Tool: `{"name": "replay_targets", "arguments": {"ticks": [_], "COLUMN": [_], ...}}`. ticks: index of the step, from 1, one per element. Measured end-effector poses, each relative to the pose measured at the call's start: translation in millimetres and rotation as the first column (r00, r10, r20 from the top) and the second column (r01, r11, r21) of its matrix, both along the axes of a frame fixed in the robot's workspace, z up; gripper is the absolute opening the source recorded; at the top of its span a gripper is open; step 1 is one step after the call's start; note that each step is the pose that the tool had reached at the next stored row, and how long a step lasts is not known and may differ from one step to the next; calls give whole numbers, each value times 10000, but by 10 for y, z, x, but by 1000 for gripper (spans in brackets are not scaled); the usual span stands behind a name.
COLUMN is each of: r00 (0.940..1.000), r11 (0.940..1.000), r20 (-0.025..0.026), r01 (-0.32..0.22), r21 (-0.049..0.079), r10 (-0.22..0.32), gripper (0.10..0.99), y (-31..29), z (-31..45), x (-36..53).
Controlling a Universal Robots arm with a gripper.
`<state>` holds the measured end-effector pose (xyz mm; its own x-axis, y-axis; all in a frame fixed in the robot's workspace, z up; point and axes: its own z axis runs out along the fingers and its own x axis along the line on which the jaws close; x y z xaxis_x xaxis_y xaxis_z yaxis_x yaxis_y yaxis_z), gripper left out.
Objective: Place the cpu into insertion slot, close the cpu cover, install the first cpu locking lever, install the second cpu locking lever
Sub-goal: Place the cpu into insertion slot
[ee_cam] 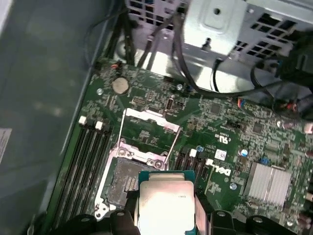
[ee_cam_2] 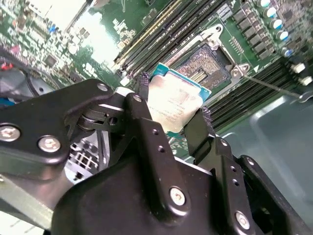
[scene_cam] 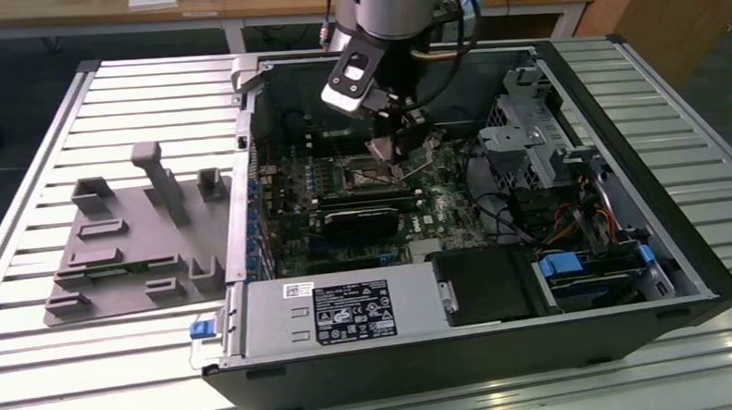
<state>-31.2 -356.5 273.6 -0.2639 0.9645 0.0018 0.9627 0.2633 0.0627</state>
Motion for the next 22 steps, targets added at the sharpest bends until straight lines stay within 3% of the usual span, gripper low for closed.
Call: {"name": "replay_targets", "arguments": {"ticks": [5, 12, 18, 22], "r00": [9959, 9787, 9782, 9779], "r11": [9959, 9787, 9782, 9779], "r20": [0, -1, 33, 45], "r01": [906, 2055, 2076, 2090], "r21": [0, -1, 7, 9], "r10": [-906, -2055, -2076, -2090], "gripper": [537, 537, 537, 537], "y": [0, 0, 19, 71], "z": [-34, -86, -166, -204], "x": [0, -5, -33, -44]}}
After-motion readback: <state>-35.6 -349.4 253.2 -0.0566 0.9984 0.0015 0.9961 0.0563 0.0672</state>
